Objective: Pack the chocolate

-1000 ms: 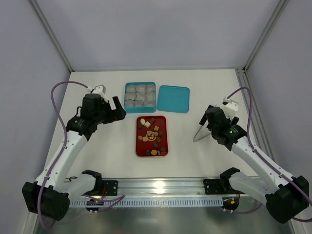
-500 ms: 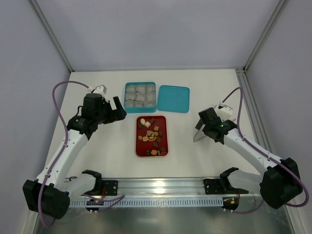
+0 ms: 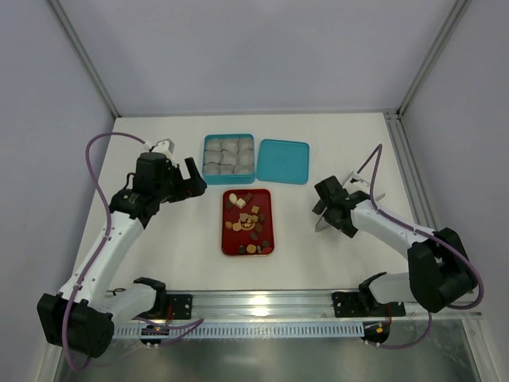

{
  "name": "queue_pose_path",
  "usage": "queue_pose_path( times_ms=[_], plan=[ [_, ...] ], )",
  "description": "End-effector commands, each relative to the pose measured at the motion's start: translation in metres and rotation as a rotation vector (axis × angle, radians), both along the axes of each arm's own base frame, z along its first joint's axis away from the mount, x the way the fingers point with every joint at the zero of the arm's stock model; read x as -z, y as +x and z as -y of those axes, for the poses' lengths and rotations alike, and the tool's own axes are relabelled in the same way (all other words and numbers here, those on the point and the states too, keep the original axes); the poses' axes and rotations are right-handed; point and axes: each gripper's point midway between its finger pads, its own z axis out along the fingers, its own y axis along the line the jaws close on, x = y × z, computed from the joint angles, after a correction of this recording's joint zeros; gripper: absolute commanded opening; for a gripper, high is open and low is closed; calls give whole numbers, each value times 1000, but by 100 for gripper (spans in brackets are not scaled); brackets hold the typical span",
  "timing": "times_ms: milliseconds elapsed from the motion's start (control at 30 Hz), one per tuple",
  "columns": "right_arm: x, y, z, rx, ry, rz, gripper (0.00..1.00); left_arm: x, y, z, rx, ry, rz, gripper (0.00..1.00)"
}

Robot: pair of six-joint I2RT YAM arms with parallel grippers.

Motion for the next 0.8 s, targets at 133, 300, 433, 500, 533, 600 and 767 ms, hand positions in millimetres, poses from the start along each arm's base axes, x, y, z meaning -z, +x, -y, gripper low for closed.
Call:
queue_pose_path(
  times_ms=[133, 300, 433, 500, 533, 600, 767],
  plan=[
    [6, 23, 0, 97, -7, 54, 100, -4, 3, 2, 19, -2, 16, 100],
    [16, 27, 8, 144, -4, 41, 100, -4, 2, 2, 18, -1, 17, 100],
    [17, 30, 12, 162, -18, 39, 100, -2, 2, 2, 22, 0, 10, 100],
    [19, 32, 14, 173, -20, 36, 100, -1, 2, 3, 22, -3, 7, 100],
    [20, 32, 14, 178, -23, 36, 100, -1, 2, 3, 24, -4, 7, 100],
    [24, 33, 17, 187, -29, 29, 100, 0, 2, 4, 26, -5, 2, 100],
    [28, 37, 20, 187, -32, 26, 100, 0, 2, 4, 28, -5, 2, 100]
  ],
)
